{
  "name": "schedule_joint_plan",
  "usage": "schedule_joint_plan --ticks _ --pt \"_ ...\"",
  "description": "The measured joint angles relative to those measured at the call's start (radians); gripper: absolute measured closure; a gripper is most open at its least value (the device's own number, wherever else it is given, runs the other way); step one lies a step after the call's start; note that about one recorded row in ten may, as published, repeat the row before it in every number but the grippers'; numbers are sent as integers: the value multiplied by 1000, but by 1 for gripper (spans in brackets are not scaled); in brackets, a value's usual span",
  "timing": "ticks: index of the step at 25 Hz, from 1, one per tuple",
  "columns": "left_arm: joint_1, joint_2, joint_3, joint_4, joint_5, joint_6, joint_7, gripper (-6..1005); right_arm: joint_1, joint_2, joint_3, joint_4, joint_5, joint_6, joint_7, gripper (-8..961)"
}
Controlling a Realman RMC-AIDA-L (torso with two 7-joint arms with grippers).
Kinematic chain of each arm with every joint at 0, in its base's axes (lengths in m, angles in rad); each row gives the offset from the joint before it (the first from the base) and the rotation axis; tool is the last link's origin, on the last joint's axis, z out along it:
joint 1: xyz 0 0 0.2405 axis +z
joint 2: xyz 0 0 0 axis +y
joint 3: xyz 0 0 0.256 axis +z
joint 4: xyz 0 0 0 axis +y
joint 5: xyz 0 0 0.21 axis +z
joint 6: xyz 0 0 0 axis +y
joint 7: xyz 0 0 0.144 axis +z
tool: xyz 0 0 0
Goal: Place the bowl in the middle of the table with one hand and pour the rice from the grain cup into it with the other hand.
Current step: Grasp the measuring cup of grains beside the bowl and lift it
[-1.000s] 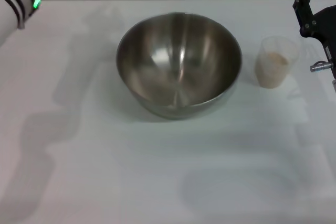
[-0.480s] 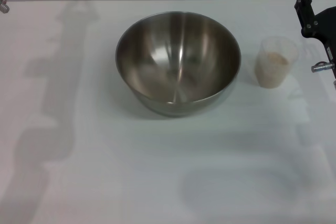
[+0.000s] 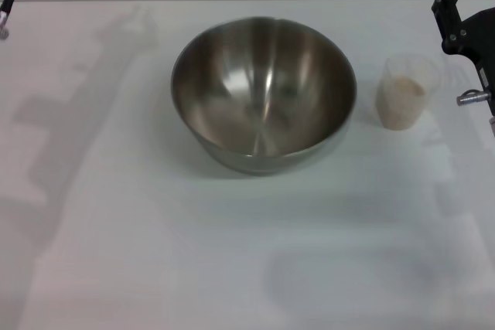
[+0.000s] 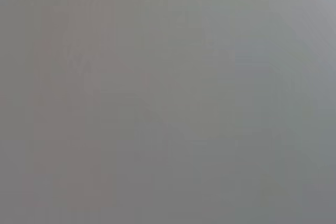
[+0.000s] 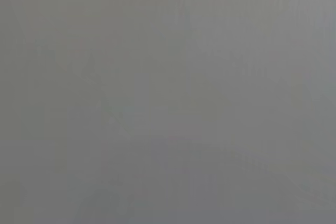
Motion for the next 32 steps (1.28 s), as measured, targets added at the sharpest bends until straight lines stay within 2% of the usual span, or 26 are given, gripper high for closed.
schedule_joint_plan --ticks 1,2,3,4,6,9,17,23,32 --pt "1 -1 -6 16 1 -5 -8 825 0 0 0 2 0 0 0 345" --pt "6 -14 -26 34 1 -3 3 825 0 0 0 5 2 2 0 345" --pt "18 -46 -76 60 2 -1 52 825 -4 0 2 12 6 6 1 345" --pt "18 -46 -76 60 2 -1 52 825 -4 0 2 12 6 6 1 345" --pt "24 -64 -104 77 2 -5 117 825 -9 0 3 17 7 13 1 345" --pt "19 -65 -103 102 4 -32 194 825 -22 1 4 29 8 19 1 345" --pt "6 -64 -110 112 7 -181 202 825 -79 3 20 98 8 27 -2 345" --pt "-5 -62 -113 138 8 -206 204 825 -153 4 71 172 10 33 -5 345" --pt "-21 -63 -112 185 9 -208 234 825 -209 5 88 212 10 78 -6 345"
